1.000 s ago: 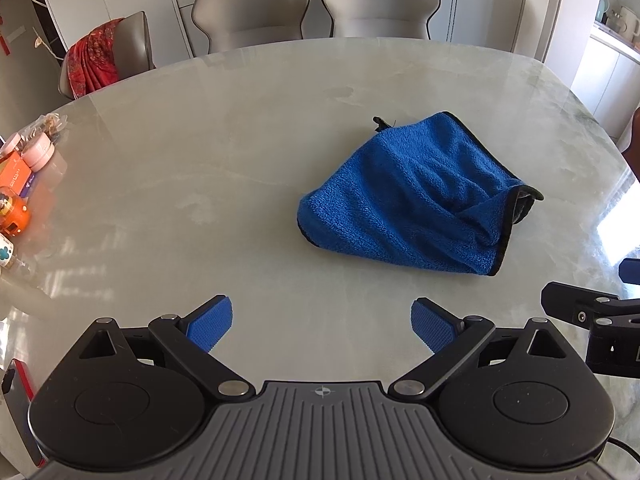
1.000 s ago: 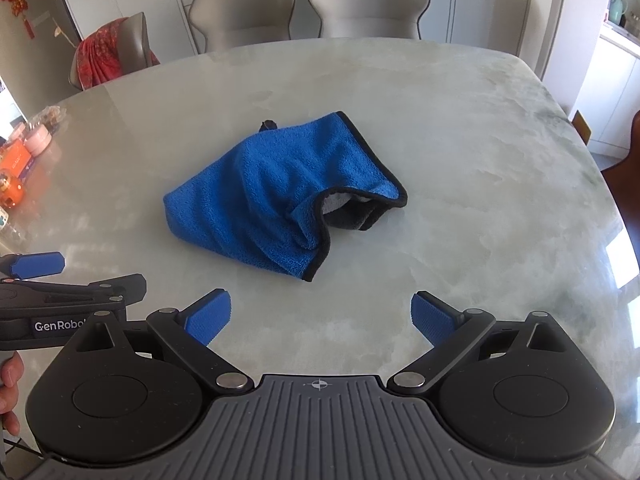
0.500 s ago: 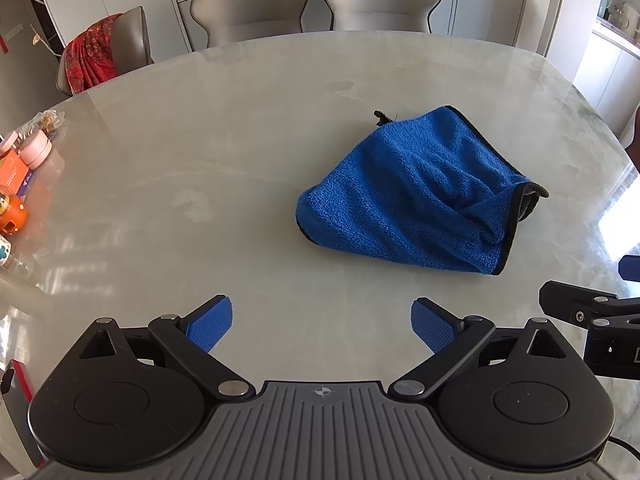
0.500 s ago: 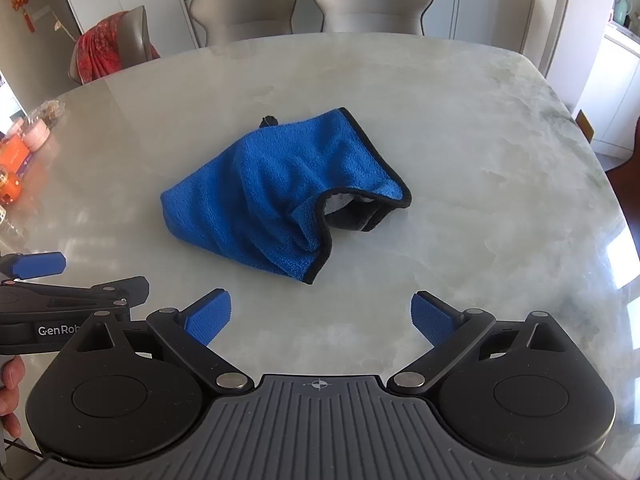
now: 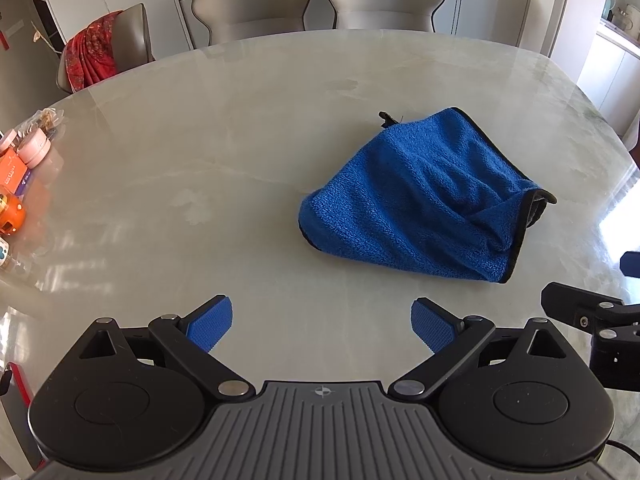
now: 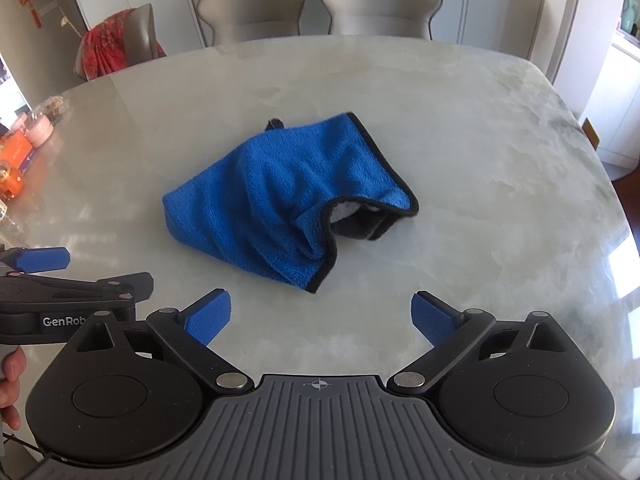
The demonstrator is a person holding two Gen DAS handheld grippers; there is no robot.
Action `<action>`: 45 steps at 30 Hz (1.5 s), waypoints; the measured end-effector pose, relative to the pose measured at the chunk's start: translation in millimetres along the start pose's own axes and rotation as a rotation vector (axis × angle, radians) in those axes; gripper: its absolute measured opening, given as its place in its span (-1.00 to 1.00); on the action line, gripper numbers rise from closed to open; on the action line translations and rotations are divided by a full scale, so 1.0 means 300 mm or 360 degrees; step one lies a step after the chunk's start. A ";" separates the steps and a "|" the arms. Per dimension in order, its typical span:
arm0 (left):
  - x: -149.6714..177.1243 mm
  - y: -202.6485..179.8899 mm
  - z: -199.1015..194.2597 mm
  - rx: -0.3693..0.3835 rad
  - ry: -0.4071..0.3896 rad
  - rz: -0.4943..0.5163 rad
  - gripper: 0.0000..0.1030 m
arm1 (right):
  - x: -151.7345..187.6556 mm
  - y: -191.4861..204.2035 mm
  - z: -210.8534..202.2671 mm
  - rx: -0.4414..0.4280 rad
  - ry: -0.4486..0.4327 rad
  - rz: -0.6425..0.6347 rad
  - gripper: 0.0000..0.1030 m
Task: Fold towel
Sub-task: 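Grasp the black-edged corner of the blue towel with the right gripper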
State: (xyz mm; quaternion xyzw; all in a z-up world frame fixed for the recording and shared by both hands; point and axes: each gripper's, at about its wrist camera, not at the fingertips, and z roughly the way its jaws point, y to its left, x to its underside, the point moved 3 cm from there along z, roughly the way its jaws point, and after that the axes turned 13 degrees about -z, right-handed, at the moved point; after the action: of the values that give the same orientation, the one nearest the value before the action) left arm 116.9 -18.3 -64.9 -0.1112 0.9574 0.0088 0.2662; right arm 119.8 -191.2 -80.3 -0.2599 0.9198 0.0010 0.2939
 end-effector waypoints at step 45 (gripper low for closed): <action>0.024 0.022 0.024 0.0016 -0.0045 0.0020 0.91 | -0.090 -0.041 0.289 -0.0189 0.0043 -0.1210 -0.70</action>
State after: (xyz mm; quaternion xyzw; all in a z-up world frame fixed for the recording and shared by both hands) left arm 113.0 -12.9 -75.0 -0.1038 0.9543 0.0072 0.2802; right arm 191.2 -175.5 -135.4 -0.5991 0.7598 -0.0581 0.2456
